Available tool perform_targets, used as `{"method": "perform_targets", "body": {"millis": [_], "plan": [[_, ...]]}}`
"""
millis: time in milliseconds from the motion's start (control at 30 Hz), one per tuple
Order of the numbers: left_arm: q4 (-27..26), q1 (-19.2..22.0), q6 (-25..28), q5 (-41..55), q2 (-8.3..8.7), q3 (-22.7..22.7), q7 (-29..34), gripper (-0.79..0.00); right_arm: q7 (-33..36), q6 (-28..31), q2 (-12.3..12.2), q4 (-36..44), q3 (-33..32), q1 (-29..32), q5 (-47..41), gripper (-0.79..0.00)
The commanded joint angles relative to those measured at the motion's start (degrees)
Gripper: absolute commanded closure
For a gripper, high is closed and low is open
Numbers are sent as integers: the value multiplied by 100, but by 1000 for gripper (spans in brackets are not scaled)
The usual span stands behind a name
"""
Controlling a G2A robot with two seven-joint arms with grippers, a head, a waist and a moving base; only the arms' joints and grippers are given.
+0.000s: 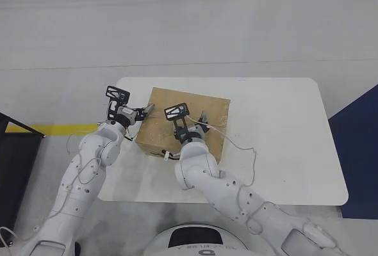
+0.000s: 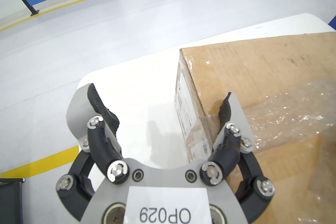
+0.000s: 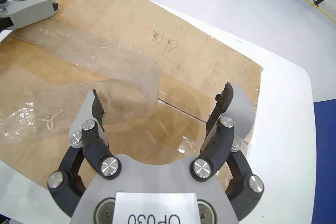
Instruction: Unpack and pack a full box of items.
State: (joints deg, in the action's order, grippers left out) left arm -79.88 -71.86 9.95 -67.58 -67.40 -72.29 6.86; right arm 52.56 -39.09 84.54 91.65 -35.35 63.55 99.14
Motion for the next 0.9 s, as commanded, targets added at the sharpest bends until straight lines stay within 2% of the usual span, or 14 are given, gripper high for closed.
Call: {"method": "perform_targets", "body": {"millis": [0,267,467,600,867], "plan": [[0,0,0,0,0,0,0,-785,16,-205,89,-214,45,-94,142,-785],[0,0,0,0,0,0,0,-785,284,-979,364,-547,-65,-169,886,-785],[0,0,0,0,0,0,0,-785,33,-1230,469,-463,-639,193,1221,-785],[0,0,0,0,0,0,0,-785,-161,-1424,509,-133,-1160,628,1554,-785],[0,0,0,0,0,0,0,-785,-355,-1617,552,1114,-2236,1768,2029,-785]]}}
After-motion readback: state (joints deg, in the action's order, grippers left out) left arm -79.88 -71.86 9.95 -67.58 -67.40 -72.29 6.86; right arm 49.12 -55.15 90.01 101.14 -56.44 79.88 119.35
